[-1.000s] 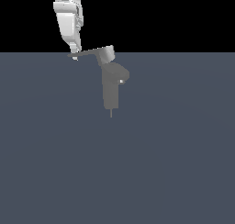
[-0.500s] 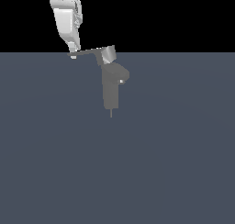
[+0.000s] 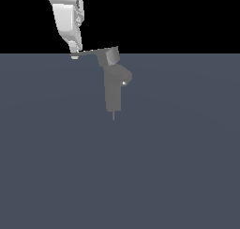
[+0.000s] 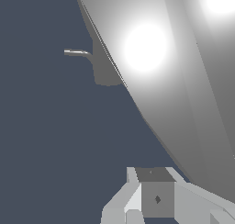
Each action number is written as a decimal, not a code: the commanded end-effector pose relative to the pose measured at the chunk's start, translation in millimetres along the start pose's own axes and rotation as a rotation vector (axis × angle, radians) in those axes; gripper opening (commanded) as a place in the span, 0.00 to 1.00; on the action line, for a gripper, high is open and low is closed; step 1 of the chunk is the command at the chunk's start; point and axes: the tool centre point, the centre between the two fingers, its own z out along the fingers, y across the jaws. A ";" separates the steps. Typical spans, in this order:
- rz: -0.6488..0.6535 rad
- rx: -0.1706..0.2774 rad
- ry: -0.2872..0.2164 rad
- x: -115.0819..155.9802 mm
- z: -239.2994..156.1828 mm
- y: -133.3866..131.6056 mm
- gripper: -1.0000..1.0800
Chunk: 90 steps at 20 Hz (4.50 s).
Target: Turn on the faucet by rotating a designated handle.
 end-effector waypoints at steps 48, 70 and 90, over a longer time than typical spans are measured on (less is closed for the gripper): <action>-0.009 -0.008 0.002 108.6 1.4 106.1 0.00; -0.029 -0.011 0.000 176.4 1.9 85.1 0.00; -0.010 -0.005 0.000 230.0 -0.4 47.6 0.00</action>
